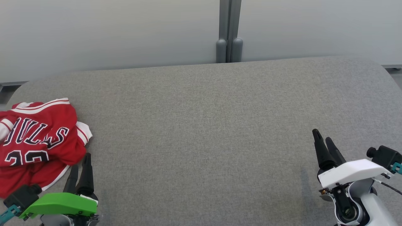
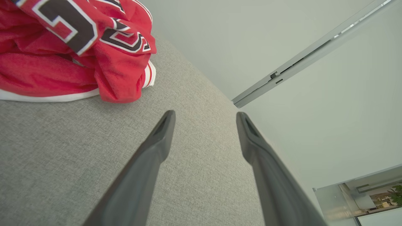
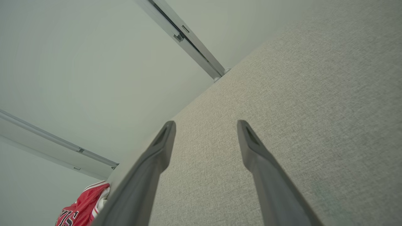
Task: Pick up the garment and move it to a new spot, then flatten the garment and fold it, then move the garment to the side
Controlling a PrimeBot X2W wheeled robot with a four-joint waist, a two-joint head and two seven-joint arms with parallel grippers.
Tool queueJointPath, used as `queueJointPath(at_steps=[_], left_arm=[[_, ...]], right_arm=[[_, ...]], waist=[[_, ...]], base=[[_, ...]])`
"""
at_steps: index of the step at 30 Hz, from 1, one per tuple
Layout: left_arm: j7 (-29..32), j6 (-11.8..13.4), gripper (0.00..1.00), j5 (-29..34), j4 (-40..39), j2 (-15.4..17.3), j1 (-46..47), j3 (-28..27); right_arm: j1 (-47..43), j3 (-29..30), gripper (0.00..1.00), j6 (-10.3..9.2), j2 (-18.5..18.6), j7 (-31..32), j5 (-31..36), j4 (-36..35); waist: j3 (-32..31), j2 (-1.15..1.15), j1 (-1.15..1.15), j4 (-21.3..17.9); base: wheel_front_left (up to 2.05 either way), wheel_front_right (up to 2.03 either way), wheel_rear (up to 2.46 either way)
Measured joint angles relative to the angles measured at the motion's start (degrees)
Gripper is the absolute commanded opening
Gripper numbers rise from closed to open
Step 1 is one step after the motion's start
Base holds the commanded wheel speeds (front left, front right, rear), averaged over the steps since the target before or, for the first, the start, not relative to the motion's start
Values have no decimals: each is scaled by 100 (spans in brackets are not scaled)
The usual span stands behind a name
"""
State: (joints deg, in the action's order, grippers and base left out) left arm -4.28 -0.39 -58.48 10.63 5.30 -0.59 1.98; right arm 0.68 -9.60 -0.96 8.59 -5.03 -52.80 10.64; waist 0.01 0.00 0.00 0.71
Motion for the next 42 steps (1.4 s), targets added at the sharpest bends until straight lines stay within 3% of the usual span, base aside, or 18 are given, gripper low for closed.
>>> queueJointPath(at_steps=[26, 42], left_arm=[[-444, 194, 100, 2396, -214, 11, -181, 16], [-746, 218, 100, 3702, -249, 16, -346, -16]], right_arm=[[-122, -394, 100, -277, 11, -412, 2519, 31], [-242, -517, 100, -393, 146, -680, 3612, -76]], waist=[[18, 0, 0, 25], [63, 0, 0, 2]], base=[[0, 0, 0], [0, 0, 0]])
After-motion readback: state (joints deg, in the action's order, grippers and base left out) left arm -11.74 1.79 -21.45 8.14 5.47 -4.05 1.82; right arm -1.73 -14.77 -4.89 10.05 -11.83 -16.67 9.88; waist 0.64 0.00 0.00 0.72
